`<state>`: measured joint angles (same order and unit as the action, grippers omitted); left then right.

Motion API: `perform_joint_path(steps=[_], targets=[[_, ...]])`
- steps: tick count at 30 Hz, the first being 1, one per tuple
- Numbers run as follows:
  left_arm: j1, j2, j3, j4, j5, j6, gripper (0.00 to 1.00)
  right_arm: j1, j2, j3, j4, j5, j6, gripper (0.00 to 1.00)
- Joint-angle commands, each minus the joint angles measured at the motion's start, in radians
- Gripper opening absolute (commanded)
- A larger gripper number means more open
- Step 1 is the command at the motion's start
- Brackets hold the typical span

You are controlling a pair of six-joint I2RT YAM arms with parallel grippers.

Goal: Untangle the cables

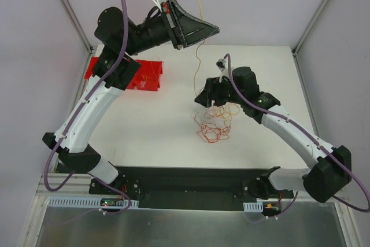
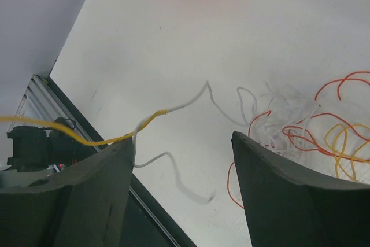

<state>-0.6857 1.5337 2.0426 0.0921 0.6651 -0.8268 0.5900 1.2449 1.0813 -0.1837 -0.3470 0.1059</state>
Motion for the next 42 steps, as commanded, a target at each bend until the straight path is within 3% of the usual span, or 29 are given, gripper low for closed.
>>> perform_joint_path(steps=[1,5,9,10,15,17,21,23,31,36,42], targets=[[0.009,-0.010,0.051,0.046,-0.002,0.040,0.00,0.002,0.065,0.000,0.003,0.060,0.052,0.64],[0.041,-0.026,0.057,0.046,-0.027,0.051,0.00,-0.030,0.111,-0.003,-0.066,0.109,0.083,0.49],[0.071,-0.075,0.030,0.017,-0.076,0.116,0.00,-0.148,0.119,-0.056,-0.092,0.143,0.149,0.09],[0.075,-0.090,0.019,0.000,-0.100,0.162,0.00,-0.182,0.119,-0.070,-0.099,0.143,0.155,0.04],[0.115,-0.164,-0.022,-0.144,-0.250,0.282,0.00,-0.285,0.123,-0.103,-0.157,0.135,0.146,0.01],[0.135,-0.179,-0.038,-0.230,-0.317,0.304,0.00,-0.291,0.143,-0.068,-0.236,0.108,0.097,0.07],[0.182,-0.205,-0.110,-0.400,-0.418,0.317,0.00,-0.292,0.150,-0.021,-0.351,0.079,0.023,0.37],[0.190,-0.225,-0.197,-0.463,-0.447,0.351,0.00,-0.291,0.127,-0.021,-0.376,0.079,-0.004,0.45],[0.198,-0.313,-0.622,-0.509,-0.584,0.391,0.00,-0.291,0.051,-0.020,-0.473,0.042,-0.072,0.57],[0.210,-0.265,-0.755,-0.525,-0.591,0.374,0.00,-0.291,0.018,-0.018,-0.528,0.057,-0.127,0.62],[0.213,-0.184,-0.851,-0.531,-0.595,0.315,0.00,-0.291,0.005,-0.081,-0.513,0.036,-0.077,0.66]])
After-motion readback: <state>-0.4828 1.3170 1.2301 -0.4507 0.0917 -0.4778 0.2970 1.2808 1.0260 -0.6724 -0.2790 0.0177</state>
